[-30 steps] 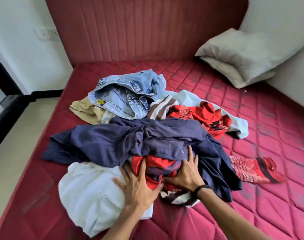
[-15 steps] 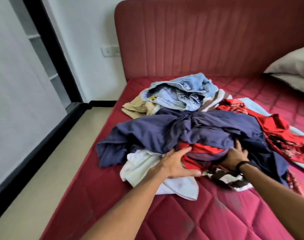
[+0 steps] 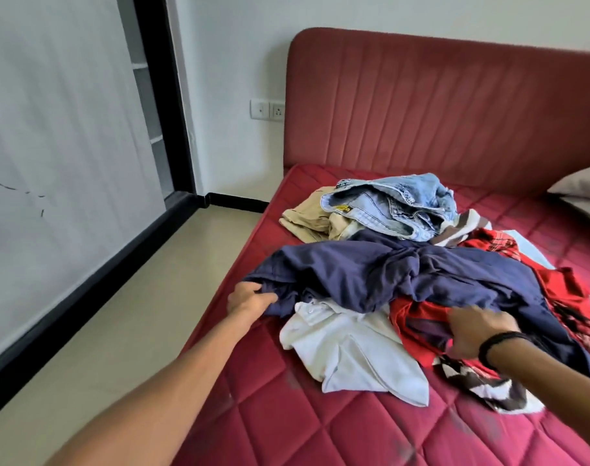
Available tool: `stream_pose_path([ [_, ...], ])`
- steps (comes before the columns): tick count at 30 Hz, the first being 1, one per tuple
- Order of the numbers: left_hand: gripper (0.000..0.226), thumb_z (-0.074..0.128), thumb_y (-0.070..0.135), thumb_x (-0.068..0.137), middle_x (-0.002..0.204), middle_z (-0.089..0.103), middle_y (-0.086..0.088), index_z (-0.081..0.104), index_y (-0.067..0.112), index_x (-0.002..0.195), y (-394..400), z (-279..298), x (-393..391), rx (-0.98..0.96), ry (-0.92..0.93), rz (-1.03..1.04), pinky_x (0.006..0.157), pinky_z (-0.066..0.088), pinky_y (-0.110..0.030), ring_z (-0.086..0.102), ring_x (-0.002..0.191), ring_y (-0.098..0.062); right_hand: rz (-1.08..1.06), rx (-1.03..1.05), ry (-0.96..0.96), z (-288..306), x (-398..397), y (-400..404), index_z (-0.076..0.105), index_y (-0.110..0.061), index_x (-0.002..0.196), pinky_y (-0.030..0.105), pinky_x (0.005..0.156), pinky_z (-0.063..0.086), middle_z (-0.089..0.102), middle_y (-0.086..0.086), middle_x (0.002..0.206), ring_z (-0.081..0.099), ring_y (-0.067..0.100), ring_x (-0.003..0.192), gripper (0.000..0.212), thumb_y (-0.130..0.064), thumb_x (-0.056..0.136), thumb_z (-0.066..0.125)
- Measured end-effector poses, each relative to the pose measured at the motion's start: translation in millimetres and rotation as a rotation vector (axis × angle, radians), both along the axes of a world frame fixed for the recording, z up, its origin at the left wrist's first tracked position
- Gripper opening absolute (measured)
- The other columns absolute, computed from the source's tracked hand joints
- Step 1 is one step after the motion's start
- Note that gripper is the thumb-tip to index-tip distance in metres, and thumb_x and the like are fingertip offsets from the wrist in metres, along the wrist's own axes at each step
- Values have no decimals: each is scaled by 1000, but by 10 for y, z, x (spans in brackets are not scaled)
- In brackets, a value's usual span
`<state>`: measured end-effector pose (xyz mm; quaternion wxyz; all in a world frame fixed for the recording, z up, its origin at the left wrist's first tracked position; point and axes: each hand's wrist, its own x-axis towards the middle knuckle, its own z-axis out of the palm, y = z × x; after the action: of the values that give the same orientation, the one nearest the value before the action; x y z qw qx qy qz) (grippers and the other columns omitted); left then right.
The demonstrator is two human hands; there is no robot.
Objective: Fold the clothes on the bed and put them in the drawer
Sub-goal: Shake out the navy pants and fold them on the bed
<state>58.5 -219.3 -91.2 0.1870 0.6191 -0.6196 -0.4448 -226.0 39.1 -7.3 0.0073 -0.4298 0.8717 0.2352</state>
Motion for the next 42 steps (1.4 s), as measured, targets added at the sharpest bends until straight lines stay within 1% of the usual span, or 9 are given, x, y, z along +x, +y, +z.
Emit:
stream_pose_path([
  [3, 20, 81, 30, 76, 68, 76, -10, 79, 14, 88, 281, 507, 38, -27, 108, -149, 60, 62, -34, 72, 60, -23, 340, -141, -275, 273, 734, -291, 59, -30, 117, 36, 94, 52, 66, 0, 127, 63, 26, 118, 50, -67, 85, 66],
  [7, 15, 76, 19, 83, 53, 67, -2, 72, 11, 72, 686, 1621, 235, -6, 324, -265, 44, 47, -23, 66, 45, -19, 601, -543, -756, 807, 1799, -498, 15, -33, 157, 14, 100, 39, 48, -16, 142, 49, -6, 119, 111, -71, 73, 77],
  [13, 28, 65, 24, 91, 48, 57, -3, 62, 13, 65, 1287, 3461, 713, -293, 610, -324, 42, 38, -22, 46, 37, -17, 642, -1118, -592, 2356, 2147, -413, 58, -28, 113, 35, 75, 53, 73, -8, 97, 71, 14, 87, 28, -25, 90, 74],
  [18, 80, 32, 90, 86, 58, 55, 4, 49, 16, 61, 1789, 4497, 1127, -948, 156, -430, 62, 45, -33, 57, 58, -14, 758, -1041, -659, 3798, 2116, 219, 70, -17, 106, 41, 84, 55, 74, -5, 97, 61, 2, 89, 13, -23, 103, 58],
  [22, 66, 62, 77, 84, 61, 51, 13, 46, 20, 56, 2105, 5001, 1358, -810, 285, -765, 62, 51, -22, 49, 55, -5, 694, -1108, -857, 4620, 2285, 793, 72, -14, 99, 21, 75, 55, 75, -8, 89, 68, 4, 83, 22, -28, 105, 56],
  [26, 37, 86, 48, 79, 102, 77, 4, 78, 21, 103, 2451, 5442, 1597, -884, 131, -802, 93, 57, -32, 72, 98, -10, 723, -1371, -1142, 5343, 2505, 1109, 70, -8, 108, 30, 82, 61, 77, 7, 101, 74, 17, 89, 21, -25, 105, 57],
  [32, 31, 66, 28, 95, 121, 74, -13, 78, 7, 114, 2802, 5800, 1987, -310, 974, -909, 99, 55, -33, 71, 107, -23, 702, -1763, -1196, 6025, 2238, 1518, 65, -9, 112, 42, 89, 59, 69, 15, 102, 68, 25, 88, 12, -8, 102, 59],
  [38, 32, 70, 32, 97, 119, 75, -11, 76, 5, 113, 2430, 5817, 2235, -495, 63, -1040, 103, 54, -38, 71, 110, -24, 450, -1789, -1120, 5763, 1497, 1724, 71, -13, 95, 26, 62, 62, 73, 7, 81, 69, 20, 72, 20, 5, 94, 63],
  [42, 28, 74, 53, 88, 82, 77, 10, 79, 25, 85, 2230, 6216, 2182, -971, -327, -893, 69, 53, -27, 69, 74, -7, 605, -1370, -1107, 5507, 1277, 1841, 70, -14, 116, 23, 72, 61, 75, 8, 101, 70, 15, 81, 36, 12, 95, 56],
])
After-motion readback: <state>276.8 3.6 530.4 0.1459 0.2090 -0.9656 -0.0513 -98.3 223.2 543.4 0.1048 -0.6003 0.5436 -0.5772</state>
